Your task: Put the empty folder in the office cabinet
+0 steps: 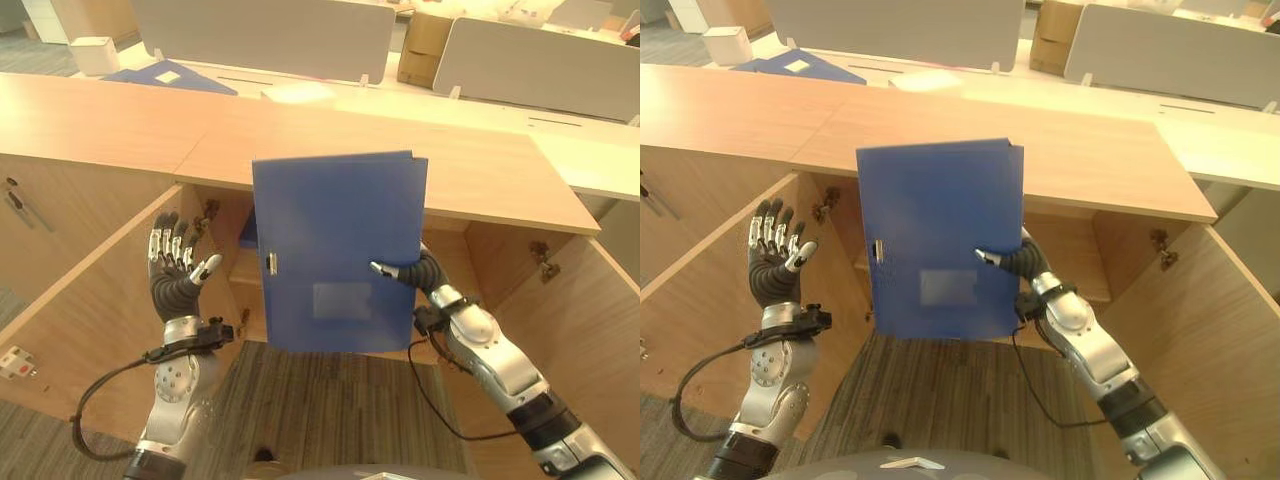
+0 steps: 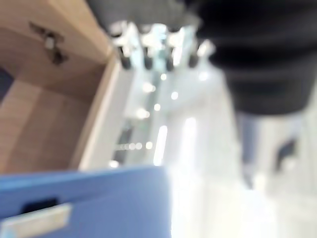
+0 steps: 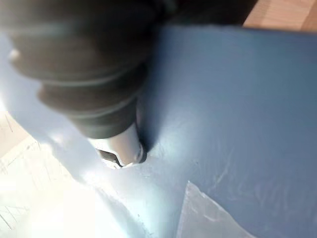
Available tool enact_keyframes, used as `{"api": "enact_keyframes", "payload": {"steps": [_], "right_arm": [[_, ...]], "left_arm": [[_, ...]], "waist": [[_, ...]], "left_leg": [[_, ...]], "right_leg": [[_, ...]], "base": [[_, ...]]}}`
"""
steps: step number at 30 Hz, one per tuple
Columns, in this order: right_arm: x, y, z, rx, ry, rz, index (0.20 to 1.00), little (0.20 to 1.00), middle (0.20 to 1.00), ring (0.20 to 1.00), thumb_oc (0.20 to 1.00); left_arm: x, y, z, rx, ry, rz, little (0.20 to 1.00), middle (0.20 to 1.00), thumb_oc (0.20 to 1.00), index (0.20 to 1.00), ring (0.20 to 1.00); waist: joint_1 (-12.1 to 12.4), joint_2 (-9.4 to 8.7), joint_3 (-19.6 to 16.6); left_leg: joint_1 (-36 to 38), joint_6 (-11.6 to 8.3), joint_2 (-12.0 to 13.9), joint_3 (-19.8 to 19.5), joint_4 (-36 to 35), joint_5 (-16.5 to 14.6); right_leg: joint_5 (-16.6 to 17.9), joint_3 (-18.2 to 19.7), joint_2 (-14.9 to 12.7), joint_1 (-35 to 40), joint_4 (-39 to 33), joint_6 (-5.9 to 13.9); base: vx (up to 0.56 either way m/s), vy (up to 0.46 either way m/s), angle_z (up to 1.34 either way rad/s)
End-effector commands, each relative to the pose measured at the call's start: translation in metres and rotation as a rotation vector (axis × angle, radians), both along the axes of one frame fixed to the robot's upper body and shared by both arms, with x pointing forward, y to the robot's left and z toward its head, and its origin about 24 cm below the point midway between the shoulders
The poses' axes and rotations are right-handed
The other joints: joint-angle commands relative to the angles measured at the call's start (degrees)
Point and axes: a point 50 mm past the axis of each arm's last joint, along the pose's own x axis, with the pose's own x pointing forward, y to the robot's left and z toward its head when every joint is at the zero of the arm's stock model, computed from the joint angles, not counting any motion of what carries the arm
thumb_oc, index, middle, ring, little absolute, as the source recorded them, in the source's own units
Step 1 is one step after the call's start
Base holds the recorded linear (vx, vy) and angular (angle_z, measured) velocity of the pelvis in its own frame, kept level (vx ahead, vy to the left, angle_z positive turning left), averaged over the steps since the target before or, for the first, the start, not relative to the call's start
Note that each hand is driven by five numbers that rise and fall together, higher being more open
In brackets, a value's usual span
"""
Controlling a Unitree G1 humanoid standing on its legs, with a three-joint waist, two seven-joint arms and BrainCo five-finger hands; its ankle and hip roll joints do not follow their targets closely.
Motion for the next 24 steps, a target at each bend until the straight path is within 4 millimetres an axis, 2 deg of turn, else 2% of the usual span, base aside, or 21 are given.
{"api": "enact_keyframes", "payload": {"steps": [1, 3, 4, 7, 10, 14, 18, 19, 21, 24], "right_arm": [[0.0, 0.005, 0.055, -0.016, -0.331, 0.087, 0.2, 0.2, 0.2, 0.2, 0.2], [-0.006, 0.001, 0.035, -0.043, -0.252, 0.1, 0.2, 0.2, 0.2, 0.2, 0.2], [-0.006, 0.001, 0.035, -0.043, -0.252, 0.1, 0.2, 0.2, 0.2, 0.2, 0.2], [-0.018, -0.006, 0.007, -0.078, -0.142, 0.128, 0.2, 0.2, 0.2, 0.2, 0.2], [-0.024, -0.008, -0.006, -0.123, -0.109, 0.144, 0.2, 0.2, 0.2, 0.2, 0.2], [-0.034, -0.016, -0.037, -0.161, 0.007, 0.119, 0.2, 0.2, 0.2, 0.2, 0.2], [-0.035, -0.026, -0.066, -0.132, 0.129, 0.014, 0.2, 0.2, 0.2, 0.2, 0.2], [-0.035, -0.026, -0.066, -0.132, 0.129, 0.014, 0.2, 0.2, 0.2, 0.2, 0.2], [-0.031, -0.035, -0.079, -0.142, 0.148, -0.061, 0.2, 0.2, 0.2, 0.2, 0.2], [-0.021, -0.043, -0.081, -0.157, 0.131, -0.116, 0.2, 0.2, 0.2, 0.2, 0.2]], "left_arm": [[0.006, -0.008, 0.01, 0.071, -0.093, -0.036, 1.0, 1.0, 1.0, 1.0, 1.0], [0.001, -0.004, 0.001, 0.059, -0.053, -0.015, 1.0, 1.0, 1.0, 1.0, 1.0], [0.001, -0.004, 0.001, 0.059, -0.053, -0.015, 1.0, 1.0, 1.0, 1.0, 1.0], [-0.011, 0.008, -0.016, -0.018, 0.001, -0.032, 1.0, 1.0, 1.0, 1.0, 1.0], [-0.018, 0.013, -0.024, -0.009, 0.031, -0.014, 1.0, 1.0, 1.0, 1.0, 1.0], [-0.035, 0.027, -0.057, -0.058, 0.187, -0.016, 1.0, 1.0, 1.0, 1.0, 1.0], [-0.048, 0.038, -0.092, -0.092, 0.393, 0.02, 1.0, 1.0, 1.0, 1.0, 1.0], [-0.048, 0.038, -0.092, -0.092, 0.393, 0.02, 1.0, 1.0, 1.0, 1.0, 1.0], [-0.061, 0.044, -0.121, -0.094, 0.553, 0.037, 1.0, 1.0, 1.0, 1.0, 1.0], [-0.076, 0.047, -0.145, -0.106, 0.68, 0.007, 1.0, 1.0, 1.0, 1.0, 1.0]], "waist": [[0.8, 1.07, 0.5], [1.0, 0.95, 0.9], [1.0, 0.95, 0.9], [1.2, 0.66, 1.8], [1.4, 0.4, 2.5], [2.3, 0.33, 3.8], [2.8, 0.56, 5.5], [2.8, 0.56, 5.5], [3.2, 1.37, 7.1], [3.5, 2.53, 8.6]], "left_leg": [[2.2, 2.29, -1.1, -3.2, 0.0, -7.4], [2.1, 2.39, -1.1, -3.2, 0.0, -7.3], [2.1, 2.39, -1.1, -3.2, 0.0, -7.3], [1.9, 2.55, -1.2, -3.5, 0.0, -7.2], [1.7, 2.58, -1.3, -3.7, 0.0, -7.1], [1.2, 2.65, -1.4, -4.2, 0.0, -6.9], [0.2, 2.96, -1.7, -4.8, 0.0, -6.5], [0.2, 2.96, -1.7, -4.8, 0.0, -6.5], [-1.8, 3.08, -1.8, -5.4, 0.0, -5.9], [-3.2, 3.05, -2.1, -6.0, 0.0, -5.4]], "right_leg": [[-4.1, -0.9, -1.5, 3.2, 0.2, 2.12], [-4.0, -1.1, -1.5, 3.1, 0.2, 2.22], [-4.0, -1.1, -1.5, 3.1, 0.2, 2.22], [-3.9, -1.4, -1.5, 3.0, 0.2, 2.36], [-3.8, -1.6, -1.4, 2.9, 0.2, 2.5], [-3.7, -2.1, -1.5, 2.7, 0.2, 2.68], [-3.6, -2.5, -1.6, 2.1, 0.2, 2.58], [-3.6, -2.5, -1.6, 2.1, 0.2, 2.58], [-3.5, -2.6, -1.6, 0.4, 0.2, 2.41], [-3.2, -2.7, -1.8, -0.8, 0.2, 2.56]], "base": [[-0.04, -0.033, 0.05], [-0.03, -0.027, 0.06], [-0.02, -0.03, 0.07], [-0.01, -0.036, 0.09], [-0.01, -0.03, 0.03], [0.01, -0.022, 0.03], [0.0, -0.031, 0.09], [-0.08, -0.019, 0.16], [-0.13, -0.001, 0.14], [-0.09, 0.07, 0.03]]}}
